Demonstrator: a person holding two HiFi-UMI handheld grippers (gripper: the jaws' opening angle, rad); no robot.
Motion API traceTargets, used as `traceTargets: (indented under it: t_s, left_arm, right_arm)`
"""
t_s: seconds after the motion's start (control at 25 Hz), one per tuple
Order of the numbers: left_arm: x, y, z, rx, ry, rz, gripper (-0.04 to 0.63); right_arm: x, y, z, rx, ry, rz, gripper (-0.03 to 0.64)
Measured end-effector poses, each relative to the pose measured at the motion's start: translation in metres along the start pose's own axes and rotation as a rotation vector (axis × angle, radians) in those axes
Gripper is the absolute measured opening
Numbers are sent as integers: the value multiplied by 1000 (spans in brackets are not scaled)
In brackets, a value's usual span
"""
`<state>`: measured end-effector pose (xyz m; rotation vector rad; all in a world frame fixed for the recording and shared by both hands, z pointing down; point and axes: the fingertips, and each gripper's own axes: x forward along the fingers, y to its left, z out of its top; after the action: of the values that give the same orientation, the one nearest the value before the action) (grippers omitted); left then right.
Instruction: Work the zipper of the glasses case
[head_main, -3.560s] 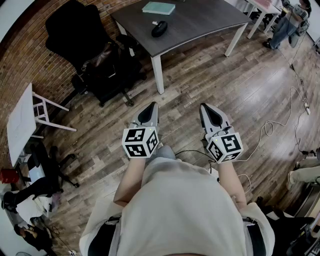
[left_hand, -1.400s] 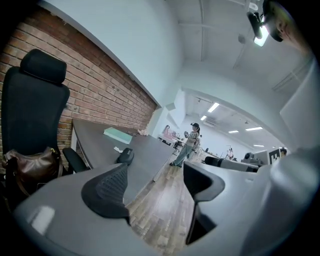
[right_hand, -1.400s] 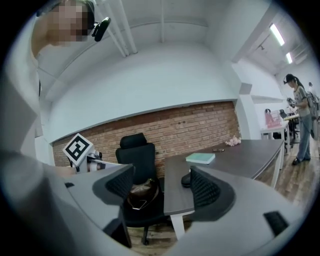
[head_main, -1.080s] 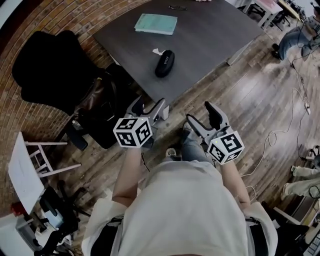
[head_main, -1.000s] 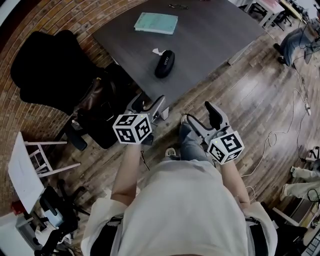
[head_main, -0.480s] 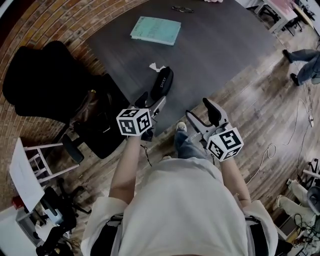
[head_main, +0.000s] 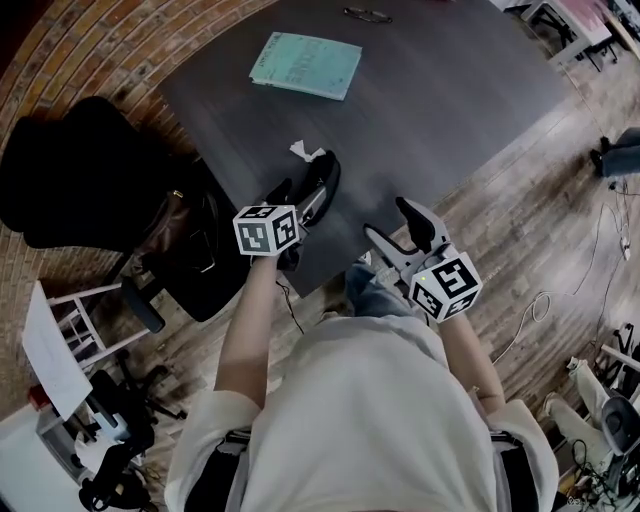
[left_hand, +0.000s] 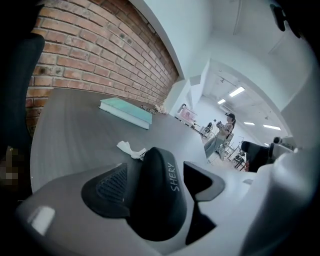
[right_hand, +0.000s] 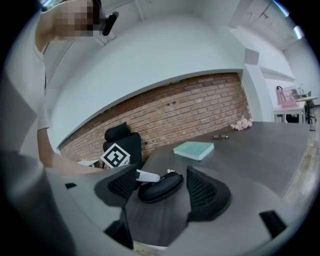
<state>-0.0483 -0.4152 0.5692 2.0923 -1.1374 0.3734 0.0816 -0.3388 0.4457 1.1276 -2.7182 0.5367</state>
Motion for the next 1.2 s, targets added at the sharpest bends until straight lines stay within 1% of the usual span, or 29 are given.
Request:
traceTargets:
  t_s: [0.2, 0.36, 0.44, 0.56, 0.6, 0.64, 0.68, 0.72, 0.92, 1.2]
  left_arm:
    - [19, 5, -13, 8, 77, 1, 336]
    - [35, -8, -28, 7, 145, -43, 360]
    - [42, -16, -36, 24, 184, -55, 367]
    - [50, -26, -45, 85, 225, -40, 371]
    - [52, -29, -46, 103, 230, -36, 370]
    - [53, -32, -47, 111, 231, -37, 349]
    - [53, -35, -47, 112, 228, -39, 292]
    - [54, -36, -47, 113, 224, -38, 273]
    - [50, -41, -47, 133, 219, -32, 267]
    - [13, -77, -49, 161, 170, -90, 267]
  right_arm:
    - [8, -11, -4, 23, 16, 22, 299]
    - [16, -21, -3, 30, 22, 24, 296]
    - [17, -25, -1, 34, 21, 21, 293]
    - [16, -30, 0, 34, 21, 16, 290]
    - [15, -31, 0, 34, 21, 14, 288]
    - [15, -31, 0, 35, 21, 12, 288]
    - [14, -32, -1, 35, 22, 10, 287]
    - [13, -31, -2, 35, 23, 8, 287]
    - [11, -29, -6, 22, 25, 0, 282]
    - [11, -12, 5, -34, 19, 0, 282]
